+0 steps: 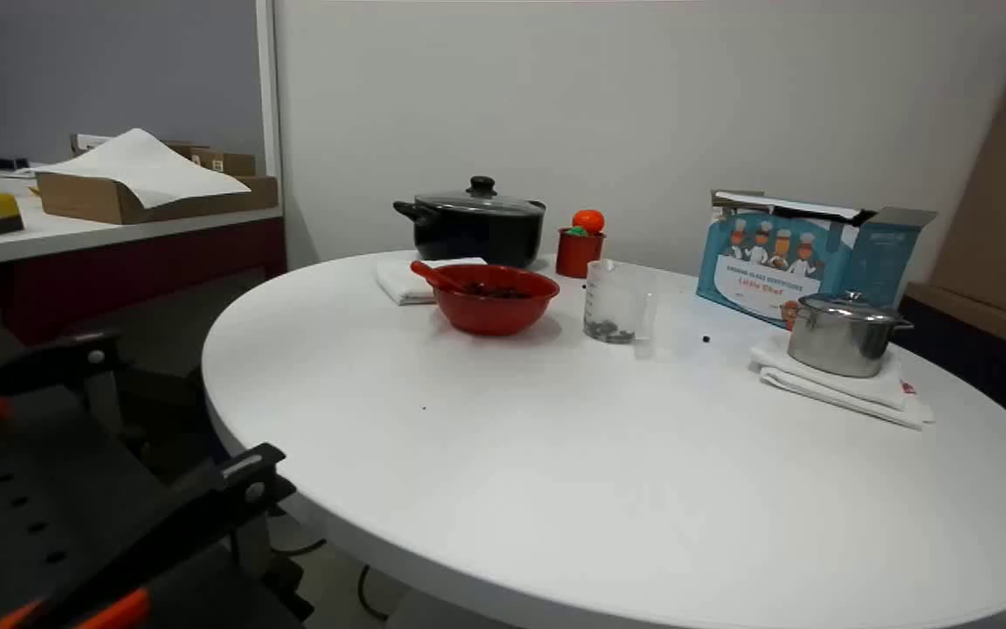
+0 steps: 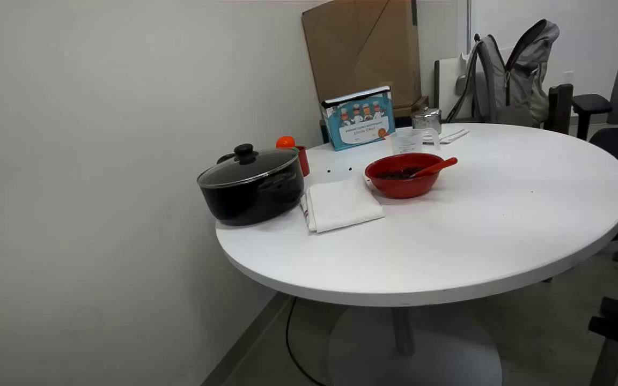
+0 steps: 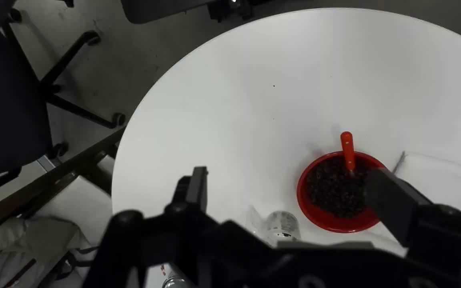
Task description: Use the spoon to place some of the contents in the red bowl into the clear jug
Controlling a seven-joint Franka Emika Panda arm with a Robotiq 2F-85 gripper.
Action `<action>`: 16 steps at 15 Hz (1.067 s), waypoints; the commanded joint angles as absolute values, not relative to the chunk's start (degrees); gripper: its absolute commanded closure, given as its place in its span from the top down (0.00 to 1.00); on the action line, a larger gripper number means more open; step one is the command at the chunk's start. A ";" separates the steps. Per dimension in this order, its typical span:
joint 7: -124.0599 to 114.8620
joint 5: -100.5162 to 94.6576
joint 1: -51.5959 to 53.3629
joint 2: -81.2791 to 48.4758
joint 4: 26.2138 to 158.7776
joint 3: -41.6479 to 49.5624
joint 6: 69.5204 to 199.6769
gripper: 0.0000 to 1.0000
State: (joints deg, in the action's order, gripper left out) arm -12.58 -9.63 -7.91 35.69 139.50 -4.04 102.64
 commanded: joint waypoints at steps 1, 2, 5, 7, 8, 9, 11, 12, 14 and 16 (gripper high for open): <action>-13.02 -10.10 -6.89 35.62 139.34 -3.22 102.43 1.00; -13.02 -10.10 -6.89 35.64 139.33 -3.22 102.43 1.00; -13.02 -10.10 -6.89 35.64 139.33 -3.22 102.43 1.00; -13.03 -10.20 -6.87 36.30 139.92 -3.21 102.76 1.00; -14.32 -11.44 -7.11 35.67 140.14 -4.17 104.15 1.00; -14.26 -11.52 -6.75 34.72 140.05 -4.38 105.49 1.00; -11.53 -9.12 -4.85 32.53 139.50 -3.45 106.79 1.00; -11.42 -7.94 -4.11 31.72 139.68 -3.17 108.59 1.00; -12.91 -6.95 -3.21 28.03 139.58 -3.95 113.04 1.00; -14.33 -6.62 -2.84 22.64 138.63 -4.52 116.72 1.00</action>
State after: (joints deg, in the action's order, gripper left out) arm -12.62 -7.74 -3.70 29.83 140.41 -4.13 112.26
